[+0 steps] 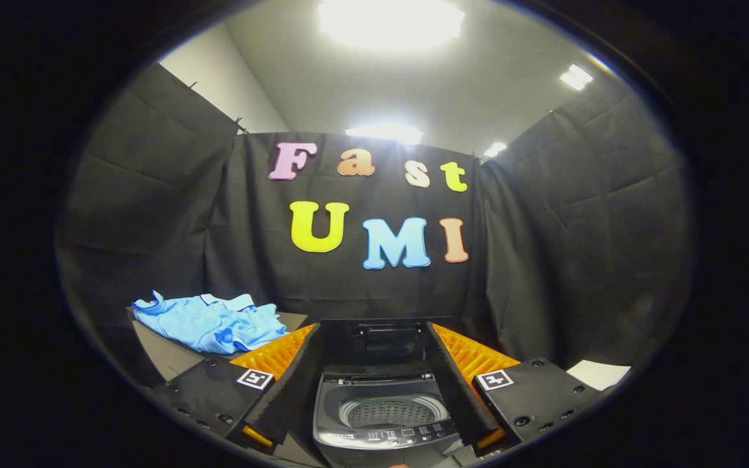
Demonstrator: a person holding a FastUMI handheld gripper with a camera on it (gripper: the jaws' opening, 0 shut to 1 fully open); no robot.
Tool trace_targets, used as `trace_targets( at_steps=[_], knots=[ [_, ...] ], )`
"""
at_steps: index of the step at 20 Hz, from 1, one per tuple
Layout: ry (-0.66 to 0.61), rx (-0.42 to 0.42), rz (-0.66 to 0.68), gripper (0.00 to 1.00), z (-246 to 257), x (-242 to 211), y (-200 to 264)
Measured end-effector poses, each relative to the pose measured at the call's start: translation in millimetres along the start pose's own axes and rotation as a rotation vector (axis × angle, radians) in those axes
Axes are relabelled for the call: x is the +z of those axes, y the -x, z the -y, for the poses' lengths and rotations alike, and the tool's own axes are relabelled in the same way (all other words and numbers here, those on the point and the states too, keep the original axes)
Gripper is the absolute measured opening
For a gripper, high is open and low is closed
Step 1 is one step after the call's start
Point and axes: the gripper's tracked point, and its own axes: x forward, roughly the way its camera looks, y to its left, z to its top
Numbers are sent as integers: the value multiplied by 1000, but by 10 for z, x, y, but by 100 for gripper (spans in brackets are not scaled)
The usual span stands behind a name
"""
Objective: Put the clothes into the washing machine and then close the washing machine lid.
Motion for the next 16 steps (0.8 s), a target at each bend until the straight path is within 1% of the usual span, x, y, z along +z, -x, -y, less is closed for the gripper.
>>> trace_targets(
  at_steps=[5,12,16],
  knots=[
    [-5,44,-8,97,-386,176,-177],
    [-28,201,-61,98,-1174,249,-519],
    [-30,287,-68,97,-1610,332,-716]
  ],
)
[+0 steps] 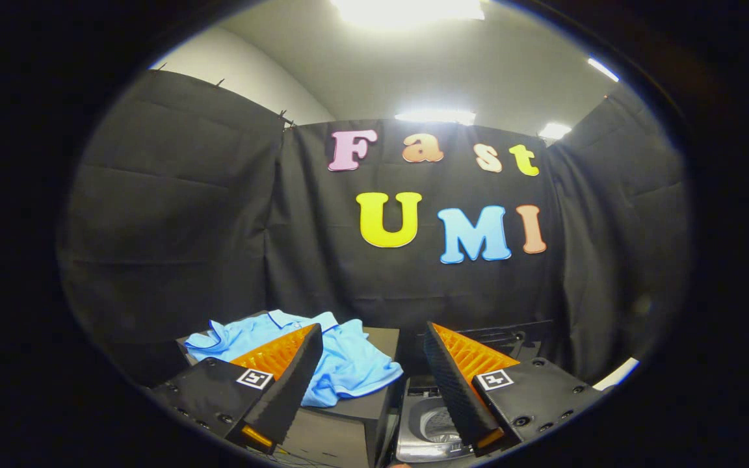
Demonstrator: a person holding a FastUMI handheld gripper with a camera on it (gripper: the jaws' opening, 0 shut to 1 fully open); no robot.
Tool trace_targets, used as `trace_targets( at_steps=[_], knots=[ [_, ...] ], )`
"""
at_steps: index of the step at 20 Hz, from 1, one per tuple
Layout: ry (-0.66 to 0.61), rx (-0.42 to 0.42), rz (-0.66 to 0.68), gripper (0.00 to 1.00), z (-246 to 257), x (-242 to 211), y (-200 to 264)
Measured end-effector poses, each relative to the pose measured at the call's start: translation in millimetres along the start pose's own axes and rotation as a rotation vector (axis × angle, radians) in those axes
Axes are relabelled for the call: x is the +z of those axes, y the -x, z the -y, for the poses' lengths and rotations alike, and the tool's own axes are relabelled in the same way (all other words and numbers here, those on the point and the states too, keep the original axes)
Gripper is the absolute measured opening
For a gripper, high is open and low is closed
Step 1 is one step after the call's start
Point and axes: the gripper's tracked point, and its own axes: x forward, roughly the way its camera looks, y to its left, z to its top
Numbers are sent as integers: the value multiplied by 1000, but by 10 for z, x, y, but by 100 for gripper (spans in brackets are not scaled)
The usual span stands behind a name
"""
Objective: Put the clothes into the washing machine and then close the washing machine lid.
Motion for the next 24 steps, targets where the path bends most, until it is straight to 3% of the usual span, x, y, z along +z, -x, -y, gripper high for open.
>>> trace_targets(
  at_steps=[10,24],
  knots=[
    [38,170,-72,98,-797,18,-752],
    [6,319,-459,98,-1334,-743,-1500]
  ],
)
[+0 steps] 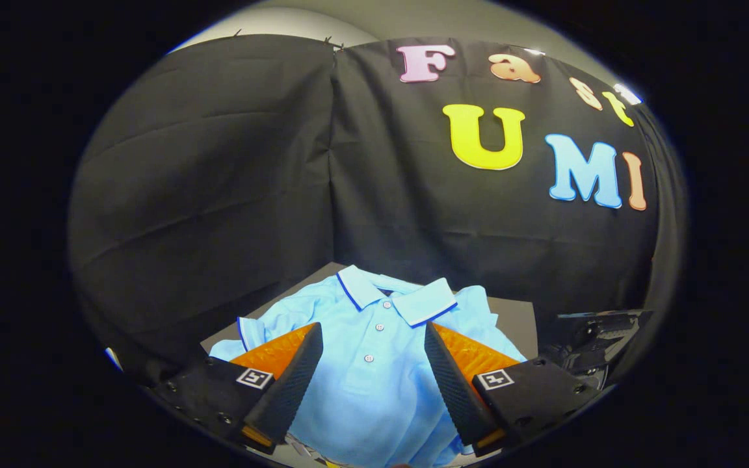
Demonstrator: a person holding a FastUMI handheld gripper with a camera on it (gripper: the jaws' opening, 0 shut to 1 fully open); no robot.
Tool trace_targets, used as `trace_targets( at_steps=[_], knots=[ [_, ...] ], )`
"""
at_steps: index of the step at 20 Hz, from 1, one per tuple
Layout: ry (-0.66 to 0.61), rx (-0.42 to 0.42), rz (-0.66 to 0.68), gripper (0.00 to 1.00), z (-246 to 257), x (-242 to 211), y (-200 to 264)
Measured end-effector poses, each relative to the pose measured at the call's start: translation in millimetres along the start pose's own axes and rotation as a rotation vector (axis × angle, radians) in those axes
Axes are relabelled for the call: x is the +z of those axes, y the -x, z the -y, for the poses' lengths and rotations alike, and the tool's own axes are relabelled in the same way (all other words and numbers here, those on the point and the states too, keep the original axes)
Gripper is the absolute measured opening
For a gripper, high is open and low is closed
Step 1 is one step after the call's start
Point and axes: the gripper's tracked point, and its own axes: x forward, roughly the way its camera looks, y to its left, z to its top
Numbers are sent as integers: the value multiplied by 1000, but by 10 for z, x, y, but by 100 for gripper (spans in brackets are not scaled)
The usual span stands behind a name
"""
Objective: Put the clothes into the washing machine and then close the washing machine lid.
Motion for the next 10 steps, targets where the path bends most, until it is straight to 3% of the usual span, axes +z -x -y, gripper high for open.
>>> trace_targets(
  at_steps=[10],
  knots=[
    [18,18,-217,98,89,-245,-328]
  ],
)
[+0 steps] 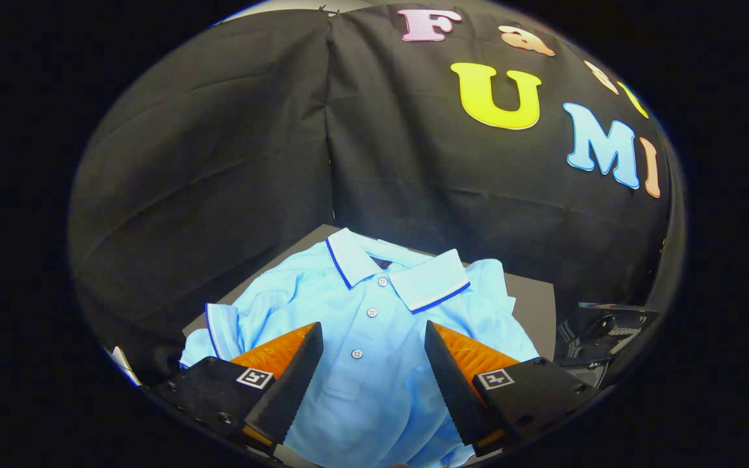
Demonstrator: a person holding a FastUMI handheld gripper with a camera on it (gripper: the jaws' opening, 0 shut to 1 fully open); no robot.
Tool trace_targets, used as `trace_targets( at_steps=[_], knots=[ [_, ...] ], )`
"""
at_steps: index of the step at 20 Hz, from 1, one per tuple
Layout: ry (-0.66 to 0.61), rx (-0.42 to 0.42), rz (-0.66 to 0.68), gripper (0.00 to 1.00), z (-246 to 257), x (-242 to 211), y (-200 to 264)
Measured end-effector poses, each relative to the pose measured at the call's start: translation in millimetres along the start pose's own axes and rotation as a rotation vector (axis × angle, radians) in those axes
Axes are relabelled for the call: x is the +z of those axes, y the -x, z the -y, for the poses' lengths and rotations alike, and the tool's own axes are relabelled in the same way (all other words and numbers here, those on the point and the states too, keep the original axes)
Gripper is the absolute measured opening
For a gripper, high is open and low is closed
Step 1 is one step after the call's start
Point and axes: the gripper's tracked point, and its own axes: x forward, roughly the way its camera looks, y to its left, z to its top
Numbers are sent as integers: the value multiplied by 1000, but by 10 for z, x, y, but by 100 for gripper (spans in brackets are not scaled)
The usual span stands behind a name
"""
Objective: Put the clothes into the washing machine and then close the washing machine lid.
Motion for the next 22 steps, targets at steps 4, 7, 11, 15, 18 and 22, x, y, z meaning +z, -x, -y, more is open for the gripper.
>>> trace_targets(
  at_steps=[4,7,11,15,18,22],
  knots=[
    [-5,4,-68,98,5,-173,-139],
    [8,3,-60,98,20,-193,-160],
    [34,19,-57,96,-16,-201,-174],
    [55,45,-77,85,-60,-184,-166],
    [39,36,-30,25,-65,-181,-168],
    [56,24,-24,13,-66,-156,-150]
  ],
)
